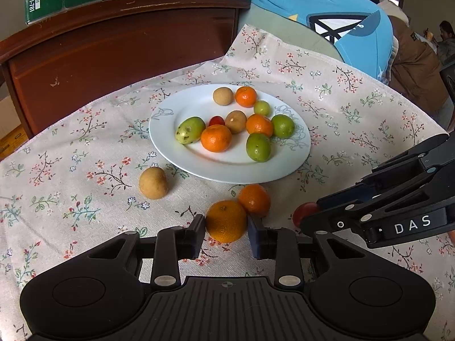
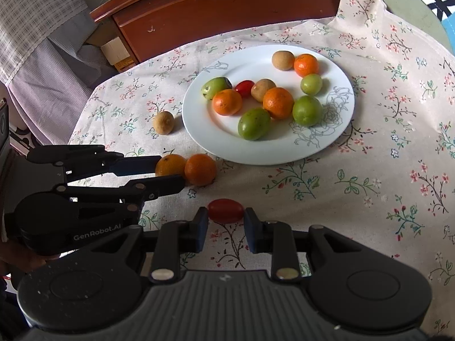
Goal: Organize fruits
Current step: 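Grasp a mandarin with the left tool while the right tool carries the tomato toward the plate, then lower the tomato and mandarin onto the white plate and open both tools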
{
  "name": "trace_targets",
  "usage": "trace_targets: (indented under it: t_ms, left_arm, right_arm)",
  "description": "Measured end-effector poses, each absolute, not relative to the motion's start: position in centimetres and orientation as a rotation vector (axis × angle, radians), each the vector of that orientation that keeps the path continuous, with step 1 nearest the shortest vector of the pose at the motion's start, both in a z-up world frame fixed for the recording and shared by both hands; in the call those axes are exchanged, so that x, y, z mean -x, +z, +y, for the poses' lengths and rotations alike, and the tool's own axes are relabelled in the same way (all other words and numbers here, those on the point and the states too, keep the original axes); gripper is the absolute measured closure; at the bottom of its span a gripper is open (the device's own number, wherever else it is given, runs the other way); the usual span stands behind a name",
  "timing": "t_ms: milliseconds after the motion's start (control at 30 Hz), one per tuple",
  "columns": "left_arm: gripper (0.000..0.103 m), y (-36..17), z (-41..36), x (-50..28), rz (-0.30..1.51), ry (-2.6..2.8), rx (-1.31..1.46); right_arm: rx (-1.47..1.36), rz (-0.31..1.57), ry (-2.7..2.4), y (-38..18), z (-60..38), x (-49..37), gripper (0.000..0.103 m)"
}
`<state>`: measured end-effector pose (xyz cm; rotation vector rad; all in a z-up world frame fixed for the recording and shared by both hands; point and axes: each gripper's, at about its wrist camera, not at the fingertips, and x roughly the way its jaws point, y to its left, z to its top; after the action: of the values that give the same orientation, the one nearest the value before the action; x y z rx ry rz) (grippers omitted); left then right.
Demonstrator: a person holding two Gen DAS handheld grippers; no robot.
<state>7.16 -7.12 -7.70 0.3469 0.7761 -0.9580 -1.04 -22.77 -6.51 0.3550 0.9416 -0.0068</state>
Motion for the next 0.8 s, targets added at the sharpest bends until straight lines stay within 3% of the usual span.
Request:
trace_targets:
  t_ms: [800]
  left_arm:
    - [0.073,-2.8,-6.8,-7.7,0.776,-0.687,-0.207]
  right_arm:
    - [-0.322,0.768,0.017,-0.3,-24.4,-0.4,0.075]
